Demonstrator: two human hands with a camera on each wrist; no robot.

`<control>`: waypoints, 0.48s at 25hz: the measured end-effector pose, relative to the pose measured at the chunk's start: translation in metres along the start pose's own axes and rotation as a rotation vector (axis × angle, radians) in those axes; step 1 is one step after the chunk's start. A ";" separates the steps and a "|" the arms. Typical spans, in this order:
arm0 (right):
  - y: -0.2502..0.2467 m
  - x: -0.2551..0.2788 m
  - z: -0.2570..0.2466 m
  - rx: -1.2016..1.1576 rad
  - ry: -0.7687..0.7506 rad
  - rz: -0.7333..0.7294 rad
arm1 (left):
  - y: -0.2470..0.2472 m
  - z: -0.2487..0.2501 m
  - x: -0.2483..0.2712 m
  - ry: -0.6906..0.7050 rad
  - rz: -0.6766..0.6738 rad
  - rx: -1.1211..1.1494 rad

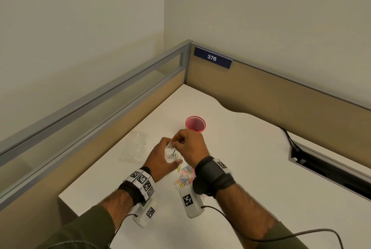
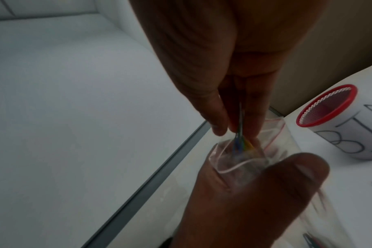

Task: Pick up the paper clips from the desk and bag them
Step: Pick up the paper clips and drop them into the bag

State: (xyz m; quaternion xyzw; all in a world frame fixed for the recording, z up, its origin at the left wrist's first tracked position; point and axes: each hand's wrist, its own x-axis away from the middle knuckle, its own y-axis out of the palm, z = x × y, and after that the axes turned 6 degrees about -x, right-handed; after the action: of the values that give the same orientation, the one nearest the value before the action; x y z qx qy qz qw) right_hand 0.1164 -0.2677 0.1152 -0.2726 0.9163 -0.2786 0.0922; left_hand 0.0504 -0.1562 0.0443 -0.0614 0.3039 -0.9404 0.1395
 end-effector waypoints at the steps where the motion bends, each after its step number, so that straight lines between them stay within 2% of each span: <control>1: -0.003 0.000 0.001 -0.027 0.002 0.012 | -0.001 0.000 0.000 0.014 0.004 0.006; 4: -0.024 0.001 0.011 -0.122 0.030 0.106 | -0.005 -0.005 0.002 0.051 0.019 0.030; 7: -0.044 0.000 0.058 -0.054 0.137 0.174 | -0.011 -0.013 0.006 0.034 0.022 0.027; 9: -0.047 0.005 0.102 0.175 0.273 0.093 | -0.015 -0.018 0.009 0.028 0.028 0.037; 12: -0.035 0.027 0.146 0.430 0.446 -0.196 | -0.021 -0.024 0.013 0.014 0.048 0.045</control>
State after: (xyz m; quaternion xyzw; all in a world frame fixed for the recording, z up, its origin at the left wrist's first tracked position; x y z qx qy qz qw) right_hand 0.1565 -0.3739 0.0139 -0.2659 0.8035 -0.5261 -0.0827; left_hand 0.0281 -0.1307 0.0372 -0.0446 0.2850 -0.9438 0.1613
